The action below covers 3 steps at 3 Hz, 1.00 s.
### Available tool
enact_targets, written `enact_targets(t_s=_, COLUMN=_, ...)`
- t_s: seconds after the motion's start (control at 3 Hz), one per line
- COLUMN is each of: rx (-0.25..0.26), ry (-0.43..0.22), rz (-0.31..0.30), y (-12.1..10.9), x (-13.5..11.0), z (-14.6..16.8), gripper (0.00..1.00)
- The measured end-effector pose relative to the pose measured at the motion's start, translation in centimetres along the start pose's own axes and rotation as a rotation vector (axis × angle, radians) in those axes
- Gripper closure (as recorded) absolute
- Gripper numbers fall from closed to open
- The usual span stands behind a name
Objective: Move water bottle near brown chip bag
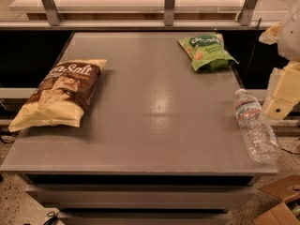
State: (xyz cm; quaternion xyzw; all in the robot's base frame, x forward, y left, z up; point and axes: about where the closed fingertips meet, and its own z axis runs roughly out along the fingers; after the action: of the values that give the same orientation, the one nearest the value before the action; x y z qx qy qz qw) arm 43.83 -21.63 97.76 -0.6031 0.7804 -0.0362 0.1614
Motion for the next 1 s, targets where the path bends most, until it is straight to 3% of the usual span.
enact_targets(t_s=0.33, rx=0.000, ry=0.000, rz=0.000, y=0.0, x=0.0, z=0.0, gripper=0.00)
enact_targets(t_s=0.67, rx=-0.010, ry=-0.014, rz=0.035, y=0.0, x=0.0, z=0.2, gripper=0.00)
enact_targets(t_s=1.0, rx=-0.049, ry=0.028, rz=0.104, y=-0.1, x=-0.2, z=1.8, gripper=0.00)
